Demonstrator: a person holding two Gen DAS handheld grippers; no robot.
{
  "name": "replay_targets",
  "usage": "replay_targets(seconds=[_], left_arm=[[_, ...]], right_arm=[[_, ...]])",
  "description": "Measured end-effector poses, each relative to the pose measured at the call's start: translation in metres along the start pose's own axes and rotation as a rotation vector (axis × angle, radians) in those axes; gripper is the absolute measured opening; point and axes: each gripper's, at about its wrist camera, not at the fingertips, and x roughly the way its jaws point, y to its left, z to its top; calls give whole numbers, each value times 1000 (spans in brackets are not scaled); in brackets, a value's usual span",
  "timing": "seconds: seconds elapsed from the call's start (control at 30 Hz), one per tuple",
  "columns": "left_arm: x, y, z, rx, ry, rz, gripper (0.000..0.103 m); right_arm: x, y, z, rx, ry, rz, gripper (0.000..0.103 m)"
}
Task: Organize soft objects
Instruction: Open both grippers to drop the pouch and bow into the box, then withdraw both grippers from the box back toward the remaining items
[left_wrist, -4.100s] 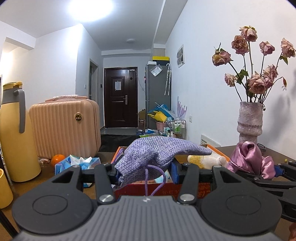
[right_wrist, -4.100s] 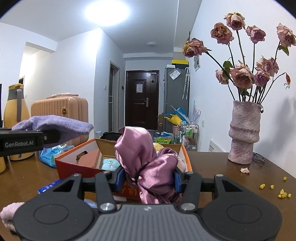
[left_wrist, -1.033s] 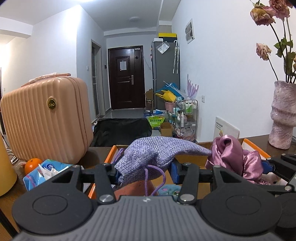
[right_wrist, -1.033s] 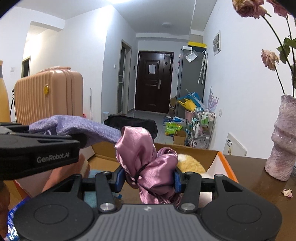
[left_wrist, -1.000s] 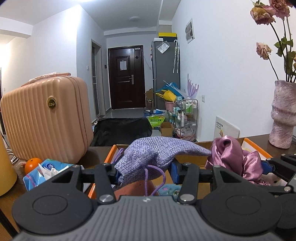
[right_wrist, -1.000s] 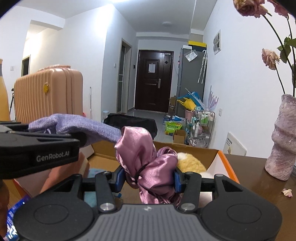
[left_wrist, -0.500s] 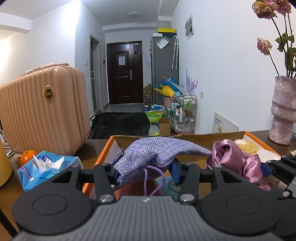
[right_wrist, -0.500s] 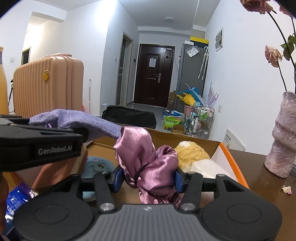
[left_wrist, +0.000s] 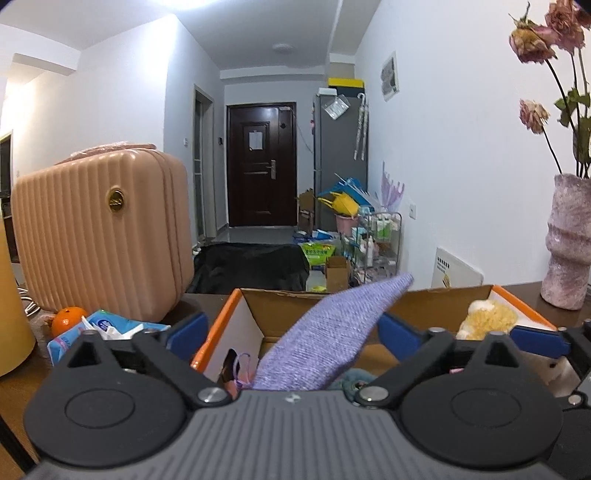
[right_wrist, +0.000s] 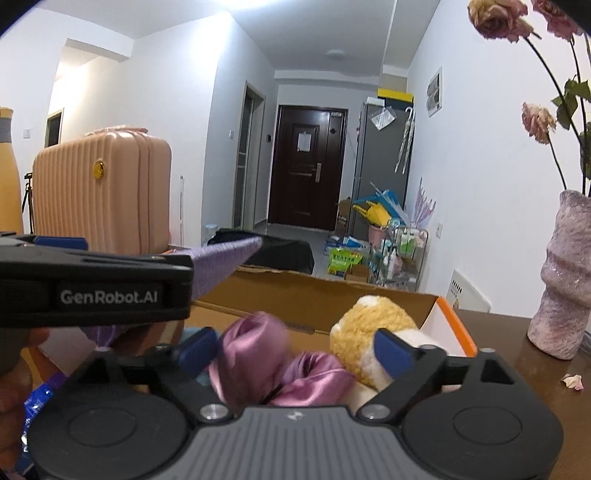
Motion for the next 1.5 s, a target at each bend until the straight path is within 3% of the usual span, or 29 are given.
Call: replay_targets(seconds=[0.2, 0.93, 1.5], left_arm=[[0, 4, 1, -25, 11, -3, 103], [-14, 11, -5, -39, 21, 6, 103], [-53, 25, -9, -55, 10, 1, 103]], right_arm=[[-1, 0, -2, -6, -30, -29, 102], [-25, 3, -16, -12, -59, -54, 103], [-62, -2, -30, 10, -82, -77, 103]])
